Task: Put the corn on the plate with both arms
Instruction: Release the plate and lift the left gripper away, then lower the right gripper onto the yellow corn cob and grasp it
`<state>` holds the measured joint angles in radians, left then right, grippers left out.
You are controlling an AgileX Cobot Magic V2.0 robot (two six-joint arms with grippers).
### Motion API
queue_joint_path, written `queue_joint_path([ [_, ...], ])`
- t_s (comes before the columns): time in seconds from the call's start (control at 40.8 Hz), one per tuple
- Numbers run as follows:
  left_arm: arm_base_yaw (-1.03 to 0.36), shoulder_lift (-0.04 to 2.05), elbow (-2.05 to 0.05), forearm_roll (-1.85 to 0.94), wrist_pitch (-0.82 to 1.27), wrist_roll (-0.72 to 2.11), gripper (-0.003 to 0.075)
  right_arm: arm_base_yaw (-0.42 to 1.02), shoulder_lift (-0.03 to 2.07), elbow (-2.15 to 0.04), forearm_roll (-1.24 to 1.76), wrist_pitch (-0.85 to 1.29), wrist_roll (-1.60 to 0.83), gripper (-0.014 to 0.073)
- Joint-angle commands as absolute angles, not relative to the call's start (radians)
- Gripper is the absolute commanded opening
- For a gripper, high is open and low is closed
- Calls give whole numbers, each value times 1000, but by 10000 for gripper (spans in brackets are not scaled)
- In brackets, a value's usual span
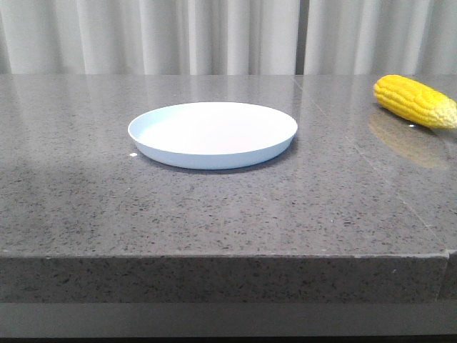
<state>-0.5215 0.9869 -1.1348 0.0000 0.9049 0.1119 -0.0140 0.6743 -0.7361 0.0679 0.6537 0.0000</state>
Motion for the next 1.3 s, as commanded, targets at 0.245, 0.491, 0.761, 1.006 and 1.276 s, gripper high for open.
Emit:
queue_joint_path([
  [0.245, -528, 751, -986, 0, 849, 99, 473, -22, 679, -768, 74, 572, 0, 605],
  [0.491, -528, 738, -984, 0, 849, 99, 473, -17, 712, -789, 87, 581, -17, 605],
  [0.761, -528, 738, -984, 0, 849, 99, 473, 12, 912, -945, 92, 685, -36, 628],
  [1.006, -528, 738, -984, 0, 849, 99, 473, 24, 1200, -1160, 88, 746, -37, 628],
  [1.276, -528, 738, -984, 0, 849, 99, 473, 24, 1500, -1399, 58, 771, -37, 628],
])
